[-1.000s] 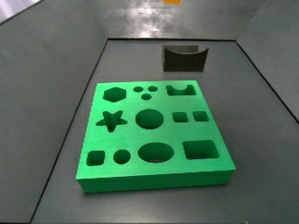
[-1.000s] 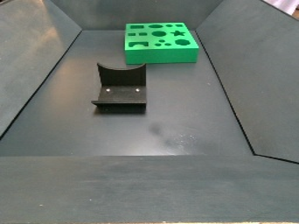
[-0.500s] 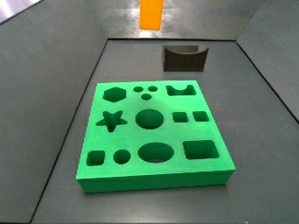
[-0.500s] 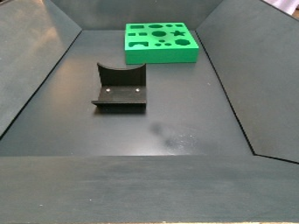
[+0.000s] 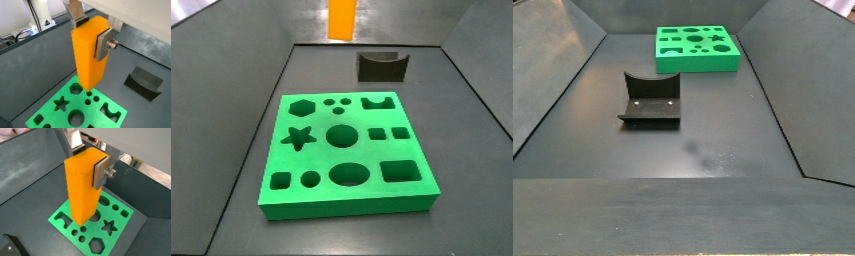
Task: Pick up the rectangle object. Move up. Place the rectangle object on the fixture. Regrasp the rectangle object. Move to above the board. Insert the rectangle object.
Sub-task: Insert the rectangle object.
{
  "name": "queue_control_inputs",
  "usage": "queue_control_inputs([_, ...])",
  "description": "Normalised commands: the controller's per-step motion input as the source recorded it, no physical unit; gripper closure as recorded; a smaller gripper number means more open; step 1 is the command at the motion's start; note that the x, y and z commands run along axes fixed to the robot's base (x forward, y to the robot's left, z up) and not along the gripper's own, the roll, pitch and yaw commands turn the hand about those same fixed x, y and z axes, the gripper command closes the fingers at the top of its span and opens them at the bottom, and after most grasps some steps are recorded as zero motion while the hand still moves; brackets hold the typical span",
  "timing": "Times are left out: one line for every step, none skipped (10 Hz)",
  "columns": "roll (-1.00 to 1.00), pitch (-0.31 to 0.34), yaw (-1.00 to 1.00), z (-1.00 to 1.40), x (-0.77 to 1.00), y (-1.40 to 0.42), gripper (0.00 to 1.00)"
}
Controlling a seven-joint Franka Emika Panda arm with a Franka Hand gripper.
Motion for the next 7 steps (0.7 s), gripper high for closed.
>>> queue_control_inputs([0.03, 0.0, -1.0, -0.18, 0.0, 0.0, 1.0])
queue_control_inputs([0.03, 0.0, -1.0, -0.18, 0.0, 0.0, 1.0])
queue_control_inputs([0.01, 0.0, -1.0, -0.19, 0.0, 0.0, 1.0])
queue_control_inputs([0.0, 0.0, -1.0, -0.21, 0.0, 0.0, 1.0])
queue_control_inputs([0.0, 0.0, -1.0, -0.23, 0.0, 0.0, 1.0])
queue_control_inputs([0.0, 0.0, -1.0, -0.25, 0.0, 0.0, 1.0])
queue_control_inputs([0.0, -0.009, -1.0, -0.27, 0.0, 0.0, 1.0])
